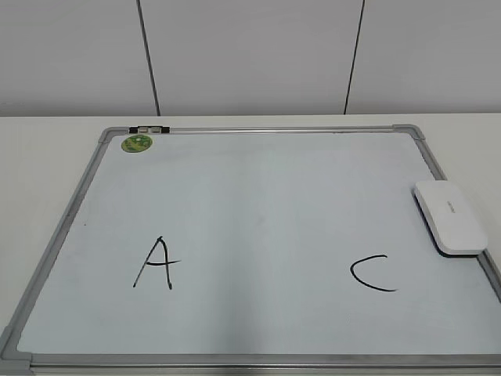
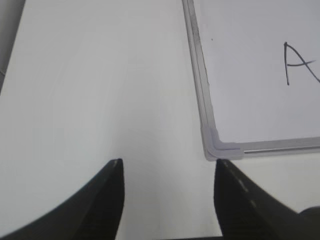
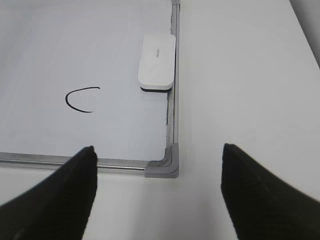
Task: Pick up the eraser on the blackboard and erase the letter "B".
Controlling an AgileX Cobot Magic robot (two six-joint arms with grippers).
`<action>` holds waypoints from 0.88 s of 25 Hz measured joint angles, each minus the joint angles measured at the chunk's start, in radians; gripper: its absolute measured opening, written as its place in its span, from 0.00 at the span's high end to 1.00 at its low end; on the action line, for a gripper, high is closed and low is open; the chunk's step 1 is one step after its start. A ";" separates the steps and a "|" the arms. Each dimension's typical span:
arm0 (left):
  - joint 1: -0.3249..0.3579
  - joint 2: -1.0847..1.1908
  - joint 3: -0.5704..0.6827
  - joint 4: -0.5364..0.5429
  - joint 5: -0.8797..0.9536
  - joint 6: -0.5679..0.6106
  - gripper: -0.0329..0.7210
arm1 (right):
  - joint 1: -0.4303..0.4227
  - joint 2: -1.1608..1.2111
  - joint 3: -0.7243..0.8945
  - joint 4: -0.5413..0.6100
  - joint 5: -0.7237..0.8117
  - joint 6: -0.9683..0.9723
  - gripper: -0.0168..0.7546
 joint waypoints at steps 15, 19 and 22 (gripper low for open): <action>0.029 -0.163 0.000 0.000 0.007 0.000 0.47 | 0.000 -0.010 0.000 0.000 0.000 0.000 0.21; 0.029 -0.163 0.000 0.000 0.007 0.000 0.49 | 0.000 -0.010 0.000 0.000 0.000 0.000 0.21; 0.029 -0.163 0.000 0.000 0.007 0.000 0.50 | 0.000 -0.010 0.000 0.000 0.000 0.000 0.21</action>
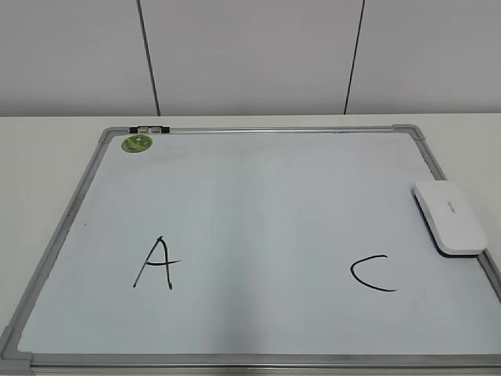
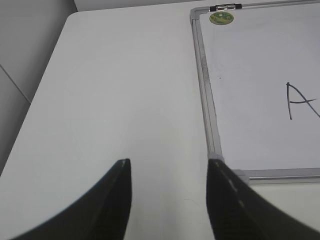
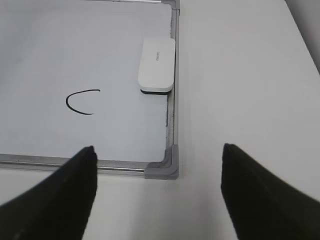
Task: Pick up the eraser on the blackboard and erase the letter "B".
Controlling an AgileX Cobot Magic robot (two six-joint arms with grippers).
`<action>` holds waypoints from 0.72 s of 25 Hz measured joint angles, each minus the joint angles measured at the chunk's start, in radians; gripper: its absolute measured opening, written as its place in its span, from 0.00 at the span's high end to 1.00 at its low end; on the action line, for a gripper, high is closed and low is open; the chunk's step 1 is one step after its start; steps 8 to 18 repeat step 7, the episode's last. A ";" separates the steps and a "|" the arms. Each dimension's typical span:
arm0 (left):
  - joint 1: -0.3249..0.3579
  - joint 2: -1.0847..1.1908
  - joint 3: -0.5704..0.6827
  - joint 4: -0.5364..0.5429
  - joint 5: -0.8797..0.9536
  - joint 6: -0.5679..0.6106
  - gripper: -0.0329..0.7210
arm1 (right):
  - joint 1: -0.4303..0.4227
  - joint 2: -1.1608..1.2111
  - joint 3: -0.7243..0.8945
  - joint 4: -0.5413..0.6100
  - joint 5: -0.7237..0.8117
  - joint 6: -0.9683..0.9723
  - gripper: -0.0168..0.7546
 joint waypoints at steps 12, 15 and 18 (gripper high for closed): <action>0.000 0.000 0.000 0.000 0.000 0.000 0.50 | 0.000 0.000 0.000 0.000 0.000 0.000 0.21; 0.000 0.000 0.000 0.000 0.000 0.000 0.50 | 0.000 0.000 0.000 0.000 0.000 0.000 0.21; 0.000 0.000 0.000 0.000 0.000 0.000 0.50 | 0.000 0.000 0.000 0.000 0.000 0.000 0.21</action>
